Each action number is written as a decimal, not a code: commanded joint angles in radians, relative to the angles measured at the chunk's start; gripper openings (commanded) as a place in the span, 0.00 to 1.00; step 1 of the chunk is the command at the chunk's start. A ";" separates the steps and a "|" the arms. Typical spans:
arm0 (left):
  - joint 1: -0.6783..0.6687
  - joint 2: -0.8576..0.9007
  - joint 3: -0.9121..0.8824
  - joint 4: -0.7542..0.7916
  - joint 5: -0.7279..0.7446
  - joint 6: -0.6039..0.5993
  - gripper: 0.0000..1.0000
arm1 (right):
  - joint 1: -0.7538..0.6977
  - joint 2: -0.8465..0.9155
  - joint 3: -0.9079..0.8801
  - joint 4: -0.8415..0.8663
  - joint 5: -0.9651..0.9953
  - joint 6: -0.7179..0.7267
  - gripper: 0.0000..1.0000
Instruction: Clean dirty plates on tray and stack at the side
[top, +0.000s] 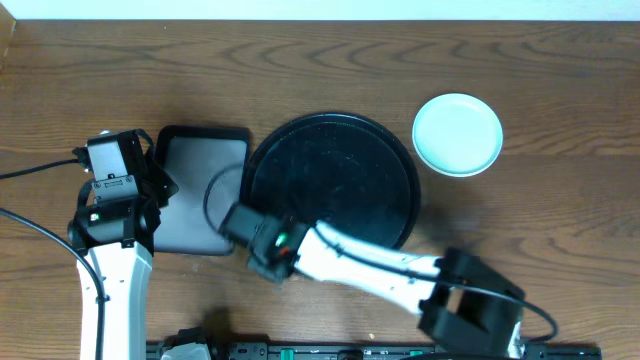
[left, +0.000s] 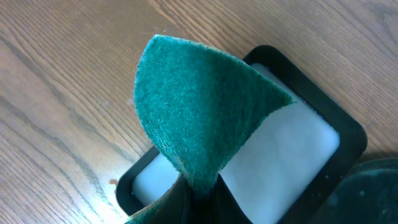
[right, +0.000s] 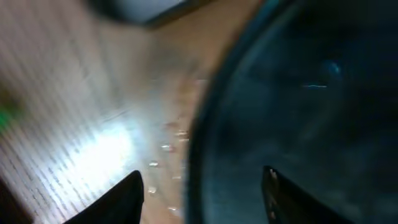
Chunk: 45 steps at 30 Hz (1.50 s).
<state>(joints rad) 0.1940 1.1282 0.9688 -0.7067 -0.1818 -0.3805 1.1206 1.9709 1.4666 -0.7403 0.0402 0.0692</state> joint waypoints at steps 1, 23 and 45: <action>0.003 -0.003 0.000 0.013 0.061 0.090 0.08 | -0.095 -0.071 0.034 -0.030 0.007 0.037 0.60; -0.017 0.207 0.000 0.117 0.441 0.438 0.08 | -0.605 -0.105 0.032 -0.220 -0.047 0.098 0.99; -0.017 0.216 -0.097 0.087 0.434 0.423 0.09 | -0.608 -0.105 0.032 -0.237 -0.045 0.098 0.99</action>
<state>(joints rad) 0.1795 1.3392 0.8753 -0.6189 0.2417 0.0566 0.5190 1.8824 1.4868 -0.9756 -0.0044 0.1566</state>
